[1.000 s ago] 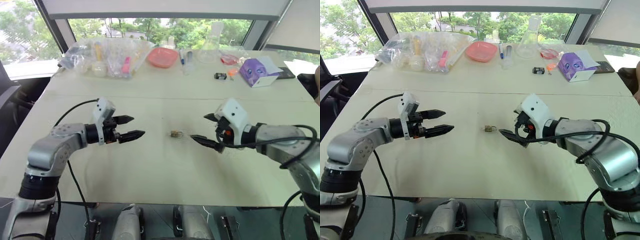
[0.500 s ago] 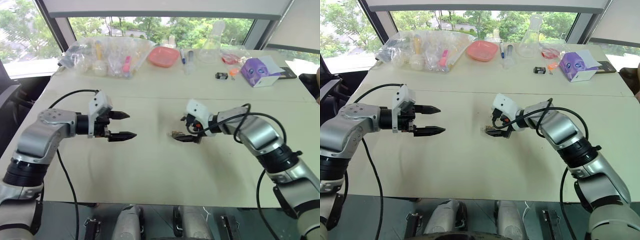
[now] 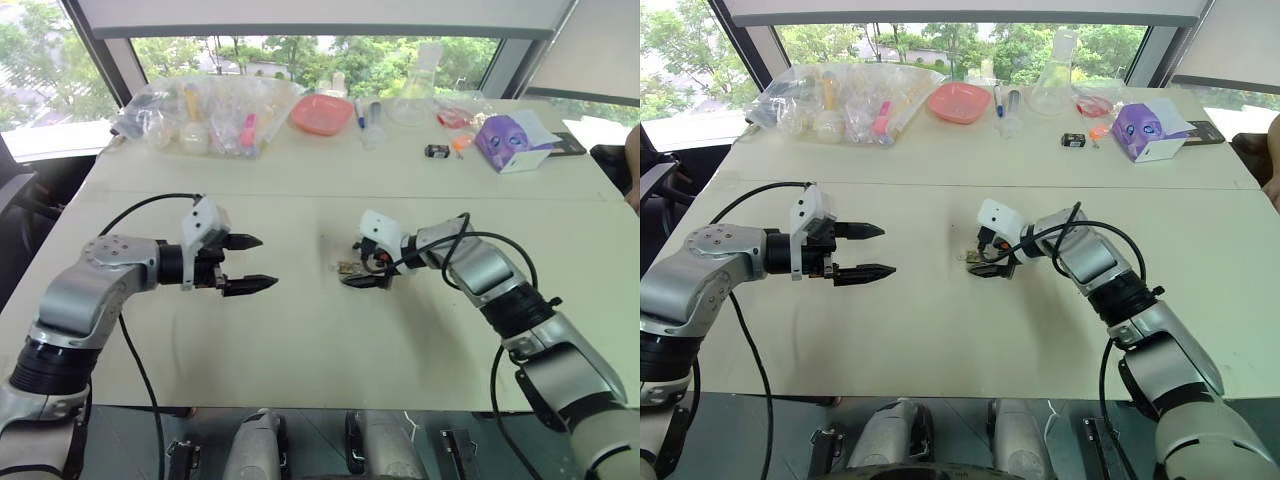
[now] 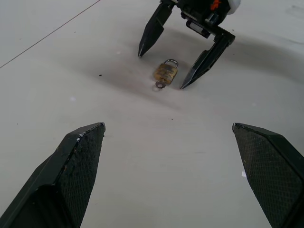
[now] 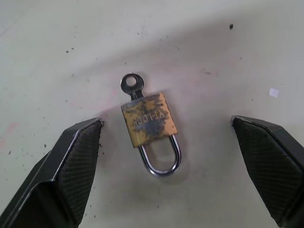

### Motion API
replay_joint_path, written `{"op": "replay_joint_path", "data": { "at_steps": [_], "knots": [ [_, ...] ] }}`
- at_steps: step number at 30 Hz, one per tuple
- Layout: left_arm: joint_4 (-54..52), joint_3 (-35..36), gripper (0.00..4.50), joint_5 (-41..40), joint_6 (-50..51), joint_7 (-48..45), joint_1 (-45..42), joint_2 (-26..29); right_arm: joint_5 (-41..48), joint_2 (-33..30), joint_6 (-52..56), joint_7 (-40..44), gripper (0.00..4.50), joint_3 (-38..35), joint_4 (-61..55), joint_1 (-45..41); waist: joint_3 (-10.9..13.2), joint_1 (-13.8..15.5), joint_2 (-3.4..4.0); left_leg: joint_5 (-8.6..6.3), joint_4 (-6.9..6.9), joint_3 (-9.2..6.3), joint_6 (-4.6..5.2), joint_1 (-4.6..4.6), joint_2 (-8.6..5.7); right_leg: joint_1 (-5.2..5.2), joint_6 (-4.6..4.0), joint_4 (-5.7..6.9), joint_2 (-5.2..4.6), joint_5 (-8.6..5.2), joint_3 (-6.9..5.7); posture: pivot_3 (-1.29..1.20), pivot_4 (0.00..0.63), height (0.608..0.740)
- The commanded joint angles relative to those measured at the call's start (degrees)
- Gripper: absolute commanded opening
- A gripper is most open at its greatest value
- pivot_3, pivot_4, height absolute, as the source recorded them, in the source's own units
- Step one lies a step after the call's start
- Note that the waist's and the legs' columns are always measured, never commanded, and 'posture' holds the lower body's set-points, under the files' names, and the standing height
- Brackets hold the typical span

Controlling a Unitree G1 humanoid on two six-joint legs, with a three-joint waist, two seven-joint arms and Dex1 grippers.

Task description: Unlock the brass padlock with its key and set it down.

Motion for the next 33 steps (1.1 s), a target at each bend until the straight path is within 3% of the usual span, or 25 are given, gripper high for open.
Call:
{"op": "replay_joint_path", "data": {
  "at_steps": [1,6,9,12,15,22,26,29,33],
  "knots": [
    [-0.13,0.33,4.5,0.5,-1.3,-0.17,-0.75,0.05,-2.56,0.17,-1.25,0.94,3.24,0.47,0.49,1.08,0.0,0.07,0.0,0.0,0.0,0.0,0.0,0.0,0.0,0.0,0.0,0.0,0.0,0.0,0.0,0.0,0.15,0.733],
    [1.09,0.39,4.5,0.46,-1.45,-0.45,-1.43,-0.83,-3.54,-0.09,-1.38,1.51,0.74,-0.11,-1.81,2.46,0.0,0.19,0.01,0.0,0.01,0.0,-0.01,0.01,-0.01,0.03,0.0,0.0,-0.02,0.0,0.0,0.0,0.15,0.733],
    [4.07,1.12,4.5,-0.64,-1.5,0.48,-3.04,-3.98,-5.48,-0.33,-5.35,-1.0,0.68,-1.52,-5.34,3.16,0.0,0.27,0.01,0.0,0.02,0.0,-0.01,0.02,-0.02,0.06,0.0,0.0,-0.02,0.0,-0.01,0.0,0.15,0.733],
    [9.14,3.12,4.5,-3.6,0.16,1.63,-6.17,-9.19,-8.15,-0.38,-17.55,-5.85,0.68,-4.61,-10.54,4.36,0.0,0.48,0.01,0.01,0.04,0.02,-0.01,-0.01,-0.04,0.06,0.0,-0.02,-0.04,0.0,-0.03,0.0,0.15,0.733],
    [14.85,3.39,4.5,-5.7,1.24,0.84,-10.05,-13.77,-8.79,-0.22,-19.63,-9.24,0.68,-8.05,-18.66,5.71,0.02,0.34,0.02,0.01,0.05,0.01,-0.02,-0.07,-0.05,0.0,0.01,-0.01,-0.04,0.0,-0.02,0.0,0.15,0.733],
    [23.67,2.32,4.5,-5.21,-0.49,-1.89,-16.91,-18.66,-11.68,-0.24,-17.3,-12.01,0.68,-9.93,-26.51,7.77,0.01,0.24,0.02,0.06,0.04,0.1,-0.1,-0.04,-0.04,0.02,0.01,0.0,-0.01,0.0,-0.04,0.0,0.15,0.733],
    [26.63,2.34,2.82,-5.52,-0.48,-3.43,-20.18,-20.93,-12.29,-0.1,-15.16,-12.51,0.68,-10.33,-29.17,8.08,0.01,0.37,0.01,0.06,0.06,0.11,-0.1,-0.07,-0.08,0.04,0.02,-0.03,-0.03,0.01,-0.04,0.0,0.15,0.733],
    [27.34,1.44,1.24,-4.19,-1.3,-4.5,-20.83,-21.23,-12.78,-0.14,-14.42,-12.7,0.68,-10.28,-29.95,8.1,0.01,0.19,0.01,0.06,0.04,0.09,-0.1,-0.06,-0.07,0.03,0.01,-0.04,-0.02,0.0,-0.04,0.0,0.15,0.733],
    [28.13,1.34,1.24,-3.76,-1.78,-4.64,-21.3,-21.75,-13.01,-0.01,-13.52,-12.64,0.68,-10.44,-31.14,8.08,0.01,0.21,0.01,0.06,0.03,0.09,-0.11,-0.04,-0.06,0.02,0.01,0.0,0.0,0.0,-0.04,0.0,0.15,0.733]
  ]
}}
